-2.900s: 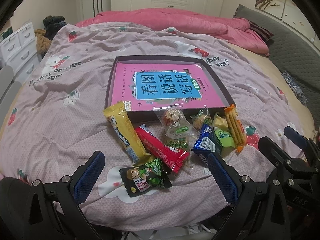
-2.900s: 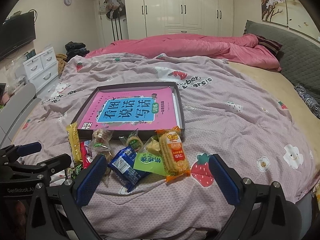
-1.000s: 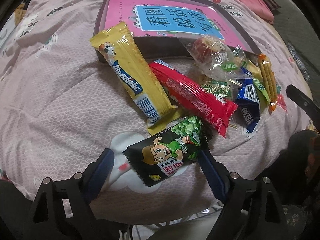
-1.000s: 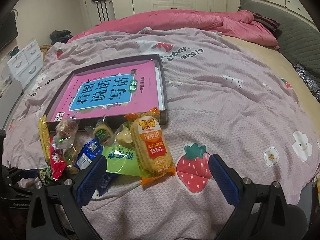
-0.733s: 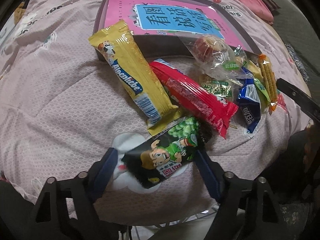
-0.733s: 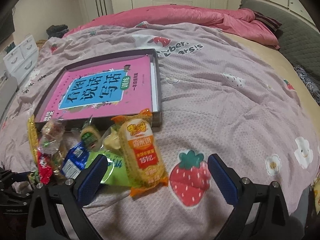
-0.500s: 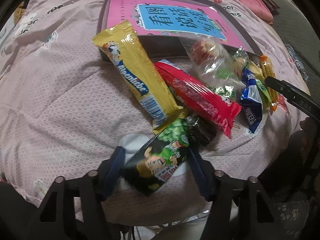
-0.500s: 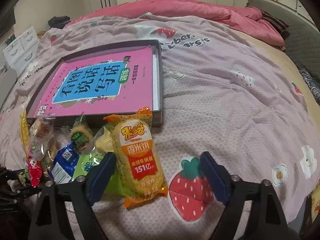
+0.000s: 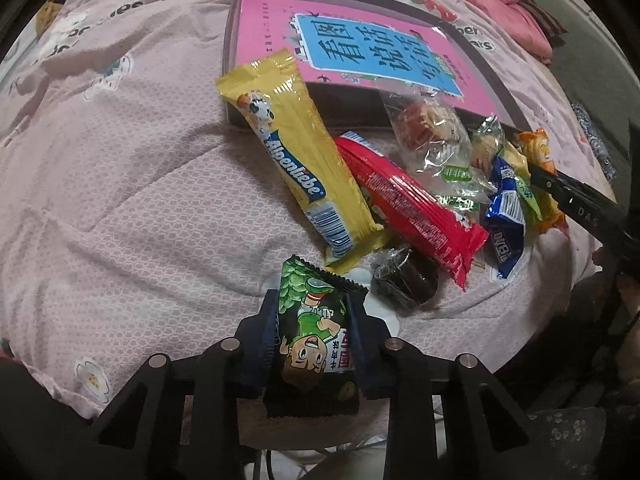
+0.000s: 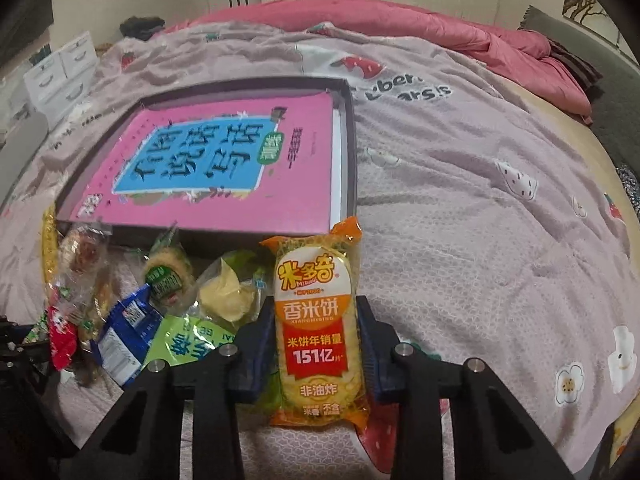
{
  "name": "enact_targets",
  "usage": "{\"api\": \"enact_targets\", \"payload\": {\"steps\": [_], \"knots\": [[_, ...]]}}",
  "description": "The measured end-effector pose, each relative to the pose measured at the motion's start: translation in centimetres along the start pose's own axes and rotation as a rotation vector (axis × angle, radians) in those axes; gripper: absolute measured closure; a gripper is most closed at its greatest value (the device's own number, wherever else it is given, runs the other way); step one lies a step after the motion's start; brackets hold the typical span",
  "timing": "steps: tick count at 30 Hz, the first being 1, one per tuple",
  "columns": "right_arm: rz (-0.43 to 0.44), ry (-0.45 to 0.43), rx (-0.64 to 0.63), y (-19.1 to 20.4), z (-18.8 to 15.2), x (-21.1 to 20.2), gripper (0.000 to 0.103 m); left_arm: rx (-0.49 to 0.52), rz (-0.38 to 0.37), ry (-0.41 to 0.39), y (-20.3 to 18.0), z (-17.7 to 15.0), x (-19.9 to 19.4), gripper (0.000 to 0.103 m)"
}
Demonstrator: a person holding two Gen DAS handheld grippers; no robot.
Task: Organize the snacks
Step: 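Lift the seaweed packet with the left gripper while the right carries the rice-cracker bag over the tray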
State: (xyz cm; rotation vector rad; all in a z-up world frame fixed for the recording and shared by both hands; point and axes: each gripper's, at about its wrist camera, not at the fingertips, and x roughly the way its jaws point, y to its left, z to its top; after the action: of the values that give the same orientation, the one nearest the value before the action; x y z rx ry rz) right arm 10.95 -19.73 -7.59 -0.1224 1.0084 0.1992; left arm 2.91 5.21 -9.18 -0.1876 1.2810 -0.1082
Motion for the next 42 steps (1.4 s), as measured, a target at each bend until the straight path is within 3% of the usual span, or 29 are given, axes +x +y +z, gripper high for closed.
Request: {"api": "enact_targets", "payload": {"steps": [6,17,42], "knots": [[0.005,-0.05,0.038,-0.8,0.3,-1.2,0.066,-0.011,-0.022,-0.023,0.2,-0.1,-0.9,0.074],[0.061,-0.122,0.053,-0.8,0.7,-3.0,0.066,-0.054,-0.038,-0.139,1.2,-0.3,-5.0,0.075],[0.142,-0.263,0.056,-0.3,1.7,-5.9,0.066,-0.068,-0.053,-0.307,0.1,4.5,-8.7,0.075]]}}
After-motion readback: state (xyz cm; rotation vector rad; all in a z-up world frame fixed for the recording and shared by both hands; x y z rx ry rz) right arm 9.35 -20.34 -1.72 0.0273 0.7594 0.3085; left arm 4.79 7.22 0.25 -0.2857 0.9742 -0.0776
